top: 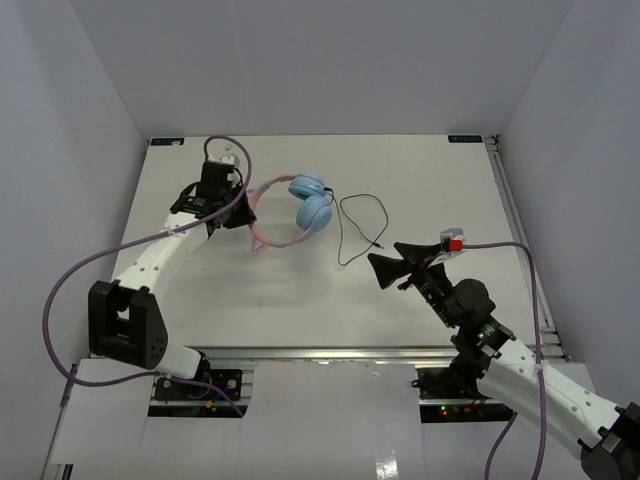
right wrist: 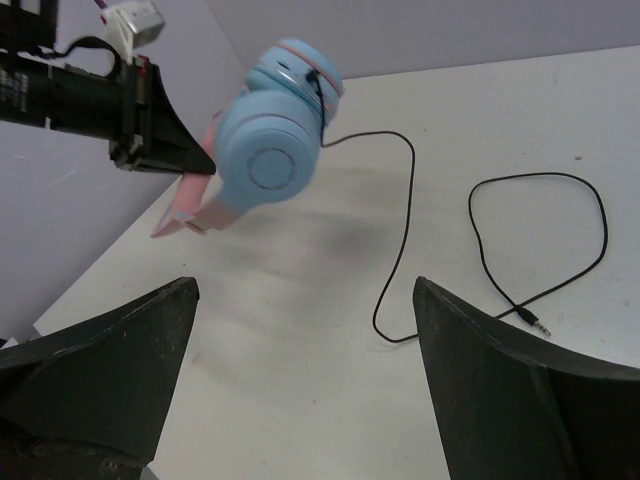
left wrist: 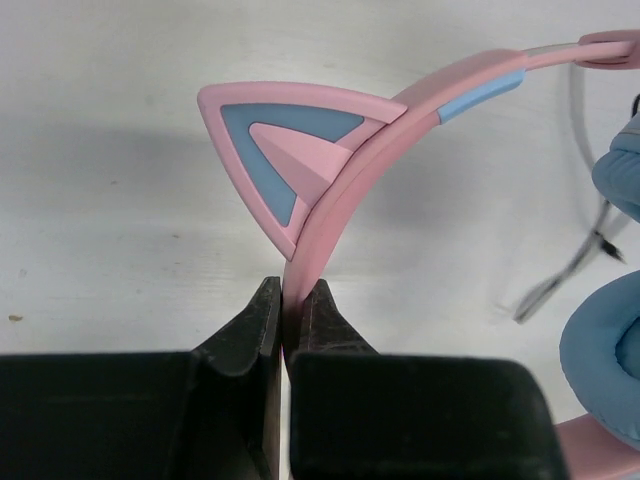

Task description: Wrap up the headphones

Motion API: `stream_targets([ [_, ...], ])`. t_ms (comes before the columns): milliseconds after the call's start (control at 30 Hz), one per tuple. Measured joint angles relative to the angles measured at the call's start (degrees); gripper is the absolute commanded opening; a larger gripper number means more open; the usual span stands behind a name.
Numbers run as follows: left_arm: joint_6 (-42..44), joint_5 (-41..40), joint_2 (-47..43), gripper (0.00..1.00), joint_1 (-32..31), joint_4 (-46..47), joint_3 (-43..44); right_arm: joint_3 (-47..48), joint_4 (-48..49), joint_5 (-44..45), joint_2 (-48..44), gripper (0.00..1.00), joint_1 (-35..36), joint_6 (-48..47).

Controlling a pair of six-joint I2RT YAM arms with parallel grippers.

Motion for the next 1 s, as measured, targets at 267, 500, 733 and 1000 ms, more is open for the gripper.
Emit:
stream_targets([
  [267, 6.08, 13.43, -15.35, 0.0, -0.15, -6.58, 9.26, 4.58, 2.71, -8.71, 5.55, 0.98, 0.0, -10.23],
  [500, 7.11, 21.94, -20.6, 0.0, -0.19, -11.84, 13.15, 7.56, 5.12, -19.84, 10.67, 1.0, 0.0, -19.57],
  [733, 7.11, 26.74, -21.14, 0.0, -0.21, -15.3, 13.3, 6.6, 9.46, -23.52, 11.41, 0.95, 0.0, -24.66],
  [1000, 6.75, 28.56, -22.28, 0.0, -0.21, -16.01, 13.3, 8.56, 10.46, -28.46, 12.45, 0.95, 0.0, -28.62],
])
